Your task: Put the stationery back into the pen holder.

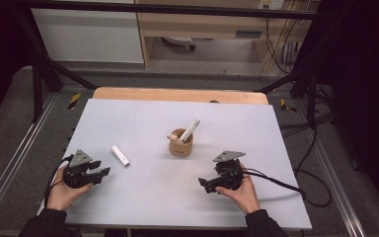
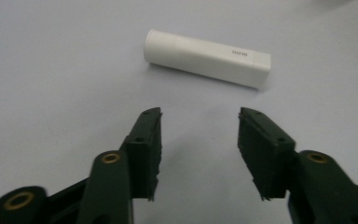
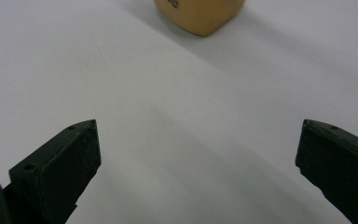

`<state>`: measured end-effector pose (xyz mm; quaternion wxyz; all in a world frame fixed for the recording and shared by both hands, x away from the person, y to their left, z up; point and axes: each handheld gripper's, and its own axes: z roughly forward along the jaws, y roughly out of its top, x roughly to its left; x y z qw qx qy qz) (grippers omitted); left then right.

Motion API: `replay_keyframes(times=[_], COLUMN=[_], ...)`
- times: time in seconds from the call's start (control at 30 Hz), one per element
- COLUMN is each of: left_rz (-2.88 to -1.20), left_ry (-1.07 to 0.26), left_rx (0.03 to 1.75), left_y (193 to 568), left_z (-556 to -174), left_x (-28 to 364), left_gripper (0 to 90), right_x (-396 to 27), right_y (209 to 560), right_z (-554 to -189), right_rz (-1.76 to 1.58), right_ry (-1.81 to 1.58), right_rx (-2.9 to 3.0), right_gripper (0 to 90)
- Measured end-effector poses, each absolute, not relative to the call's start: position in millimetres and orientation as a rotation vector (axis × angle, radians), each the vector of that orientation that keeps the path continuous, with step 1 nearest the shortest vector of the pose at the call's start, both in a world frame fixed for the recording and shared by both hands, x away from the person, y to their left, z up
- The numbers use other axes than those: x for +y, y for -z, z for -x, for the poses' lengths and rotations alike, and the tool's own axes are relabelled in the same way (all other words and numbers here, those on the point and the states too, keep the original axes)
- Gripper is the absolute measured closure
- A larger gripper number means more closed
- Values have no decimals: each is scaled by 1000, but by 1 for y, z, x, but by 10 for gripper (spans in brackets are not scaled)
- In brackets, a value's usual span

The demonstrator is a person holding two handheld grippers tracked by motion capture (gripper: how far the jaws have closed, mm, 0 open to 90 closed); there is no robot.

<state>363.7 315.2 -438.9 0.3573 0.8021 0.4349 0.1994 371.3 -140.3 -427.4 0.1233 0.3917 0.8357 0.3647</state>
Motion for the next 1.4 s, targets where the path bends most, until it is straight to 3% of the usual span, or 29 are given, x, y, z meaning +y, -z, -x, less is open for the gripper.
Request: replay_keyframes(times=[0.3, 0.53, 1.03, 1.4], left_rz=[-2122, -2169, -2191, -2191], left_ry=[-509, -484, -474, -474], left_rx=[1106, 1077, 1057, 1045], left_y=[440, 443, 445, 443], left_z=[-355, -352, -350, -350], left_x=[312, 306, 303, 301], left_gripper=[194, 89, 76, 77], right_x=[-94, -57, 22, 76], right_y=[421, 421, 420, 412], right_z=[-377, -379, -395, -417], right_rz=[-1112, -1085, -1034, -980], right_ry=[-1121, -1133, -1169, -1205], right_rx=[2454, 2475, 2491, 2488], right_gripper=[17, 28, 69, 190])
